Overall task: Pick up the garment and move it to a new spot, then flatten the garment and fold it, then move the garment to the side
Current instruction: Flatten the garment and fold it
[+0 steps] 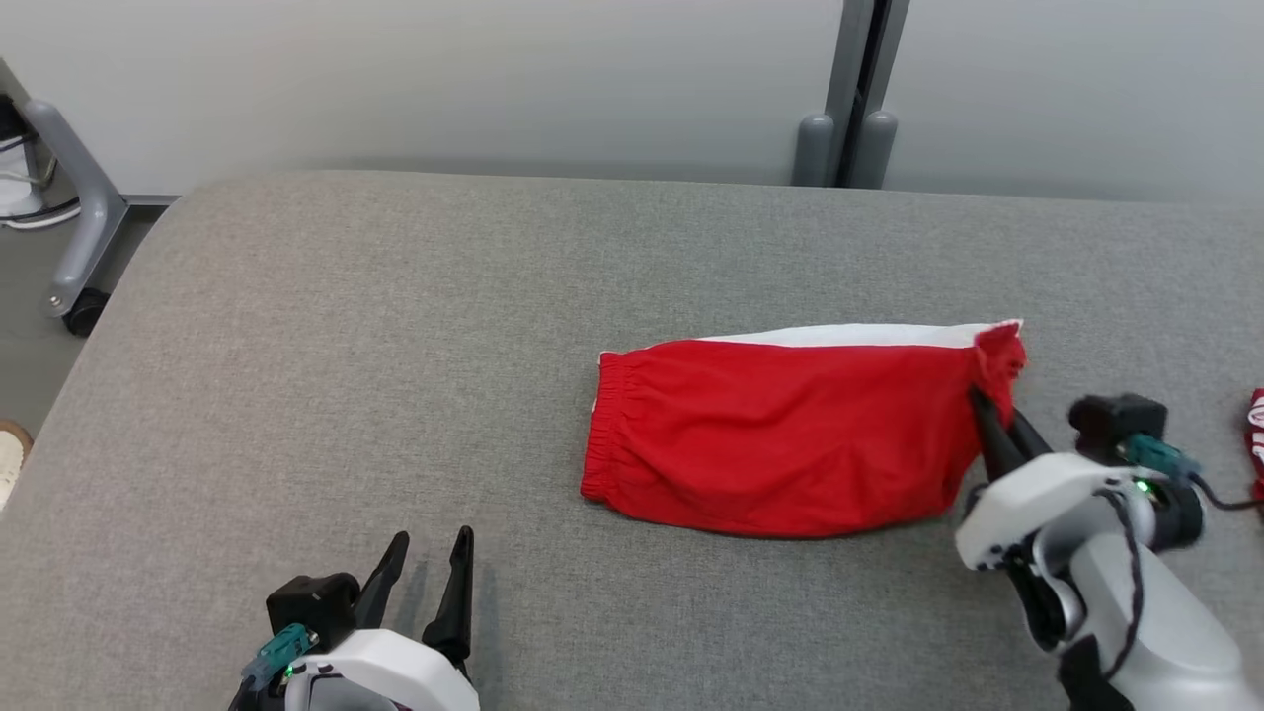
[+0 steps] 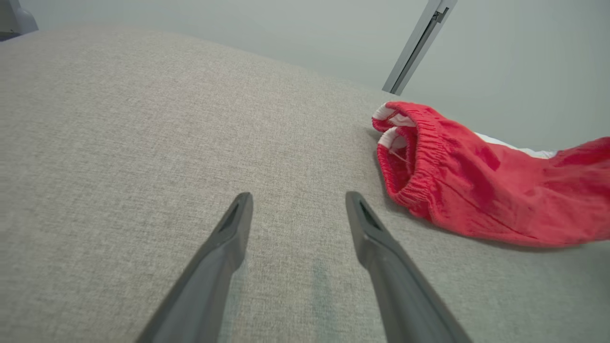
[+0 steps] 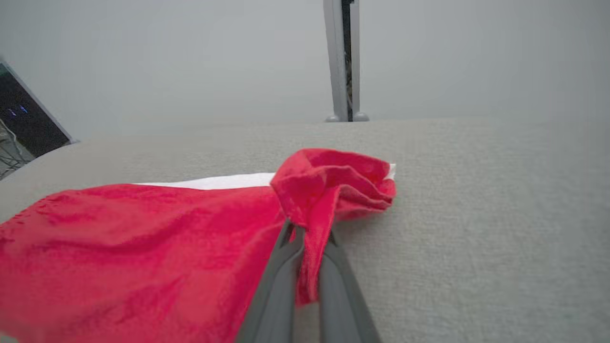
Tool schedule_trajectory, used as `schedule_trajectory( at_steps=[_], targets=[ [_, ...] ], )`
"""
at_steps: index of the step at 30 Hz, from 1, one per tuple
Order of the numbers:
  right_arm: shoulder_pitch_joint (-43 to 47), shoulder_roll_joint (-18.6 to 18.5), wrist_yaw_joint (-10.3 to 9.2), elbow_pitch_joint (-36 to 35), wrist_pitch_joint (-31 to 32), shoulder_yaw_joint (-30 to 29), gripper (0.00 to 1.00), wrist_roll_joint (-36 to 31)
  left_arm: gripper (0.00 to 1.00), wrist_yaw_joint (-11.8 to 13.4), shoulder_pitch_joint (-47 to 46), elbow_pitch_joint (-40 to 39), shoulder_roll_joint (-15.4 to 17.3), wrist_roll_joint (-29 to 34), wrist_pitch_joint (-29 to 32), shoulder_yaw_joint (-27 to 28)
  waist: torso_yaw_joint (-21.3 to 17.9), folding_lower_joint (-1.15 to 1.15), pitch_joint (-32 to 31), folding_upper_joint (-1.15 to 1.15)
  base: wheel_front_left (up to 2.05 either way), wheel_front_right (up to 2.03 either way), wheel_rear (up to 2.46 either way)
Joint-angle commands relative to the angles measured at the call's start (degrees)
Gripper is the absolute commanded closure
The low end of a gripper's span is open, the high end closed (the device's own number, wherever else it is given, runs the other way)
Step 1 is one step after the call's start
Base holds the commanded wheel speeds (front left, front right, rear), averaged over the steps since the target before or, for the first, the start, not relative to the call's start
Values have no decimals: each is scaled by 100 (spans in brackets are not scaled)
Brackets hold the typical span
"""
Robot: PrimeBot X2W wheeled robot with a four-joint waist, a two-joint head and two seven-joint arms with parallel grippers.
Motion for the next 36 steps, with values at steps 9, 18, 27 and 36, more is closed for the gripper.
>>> schedule_trajectory(
  at_steps=[9, 18, 27, 36],
  targets=[
    [-591, 558, 0, -642, -33, 1636, 100, -100, 0, -18, -23, 30, 28, -55, -8, -29, 341, 0, -11, 0, 0, 0, 0],
    [-509, 593, -1, -596, -29, 3237, 0, 939, 0, 51, -192, 20, 28, 60, -8, -264, 497, 0, 1, 0, 0, 0, 0],
    [-305, 595, -1, -734, -31, 2493, 0, 786, 0, 190, -132, -67, 27, 231, -8, -21, 60, 0, -51, 0, 0, 0, 0],
    [453, 607, 0, -1088, -31, 332, 0, -376, 0, 321, 61, -323, 30, 672, -8, 427, -453, 0, -144, 0, 0, 0, 0]
  ],
)
